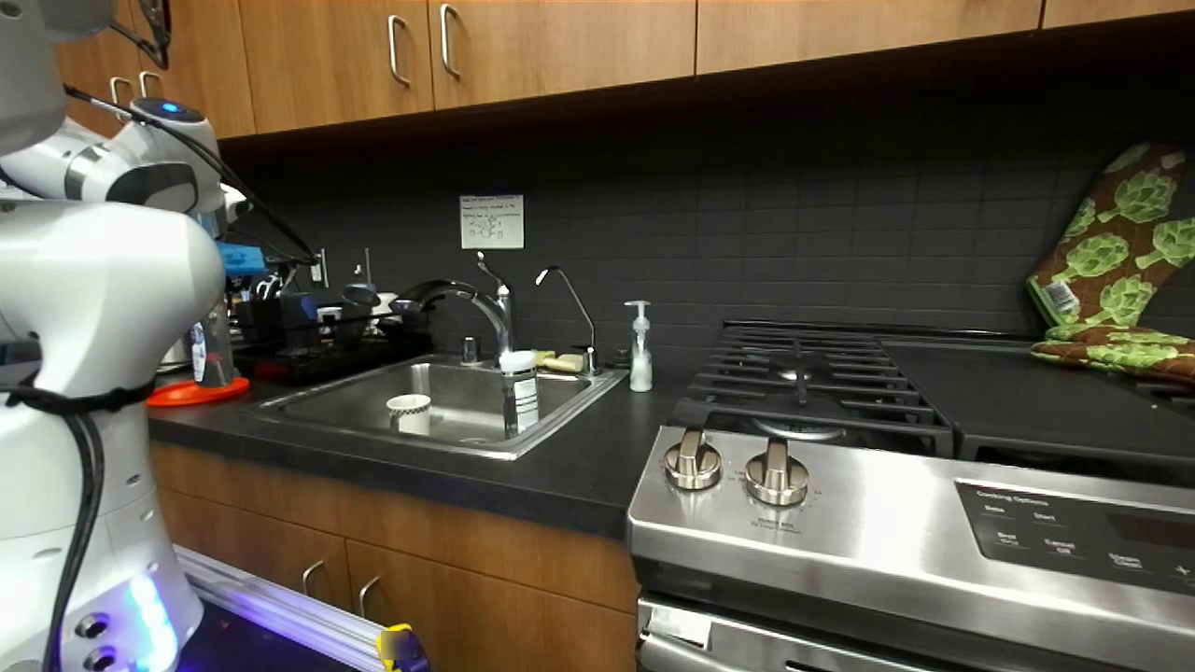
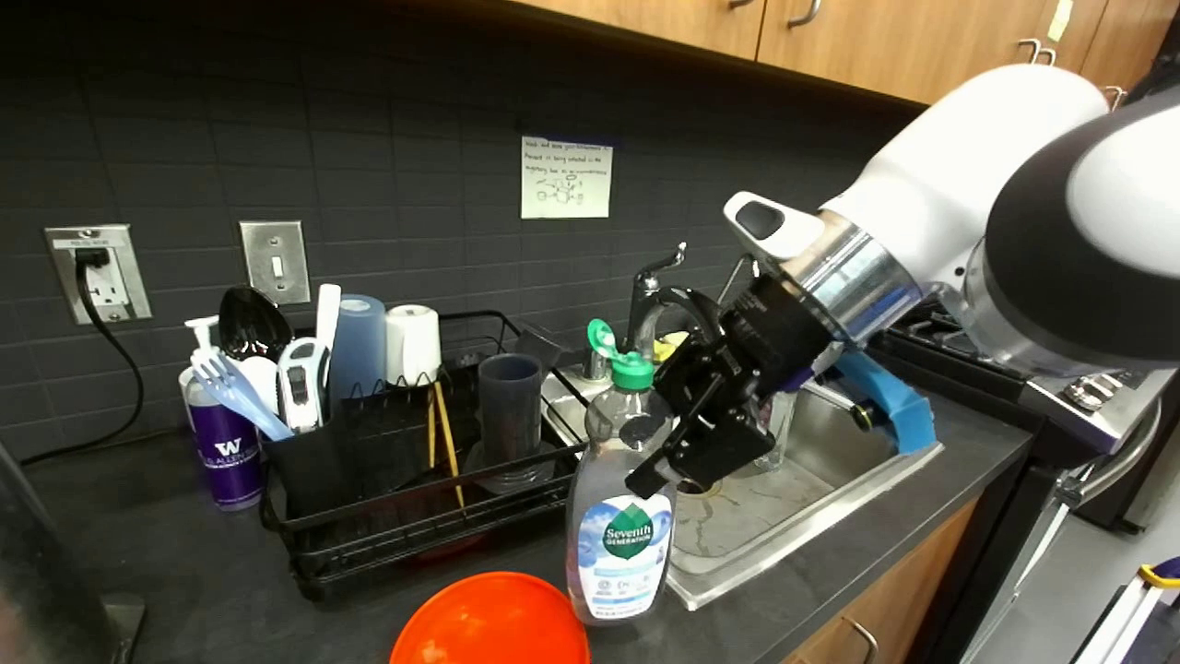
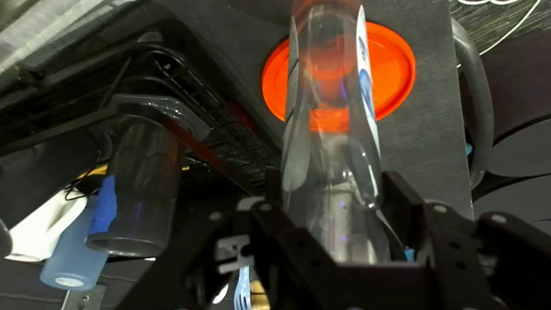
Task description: Shift the bottle to the left counter
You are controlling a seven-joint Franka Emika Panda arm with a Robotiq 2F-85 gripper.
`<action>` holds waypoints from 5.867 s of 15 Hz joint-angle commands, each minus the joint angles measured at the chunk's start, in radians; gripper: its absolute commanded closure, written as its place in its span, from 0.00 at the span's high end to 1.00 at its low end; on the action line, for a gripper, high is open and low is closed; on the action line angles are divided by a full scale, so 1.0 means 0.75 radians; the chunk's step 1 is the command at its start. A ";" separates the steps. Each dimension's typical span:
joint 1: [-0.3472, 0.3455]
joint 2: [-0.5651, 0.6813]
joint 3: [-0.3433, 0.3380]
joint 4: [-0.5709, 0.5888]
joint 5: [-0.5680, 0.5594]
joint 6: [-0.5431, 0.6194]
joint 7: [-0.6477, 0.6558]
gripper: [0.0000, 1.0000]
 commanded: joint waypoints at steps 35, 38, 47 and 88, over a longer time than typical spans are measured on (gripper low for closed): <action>0.997 0.126 -1.072 0.067 -0.081 0.383 -0.411 0.48; 1.073 0.128 -1.150 0.072 -0.097 0.396 -0.406 0.77; 1.163 0.200 -1.236 0.068 -0.075 0.406 -0.393 1.00; -0.905 -0.376 0.414 0.007 -1.043 -0.883 0.956 1.00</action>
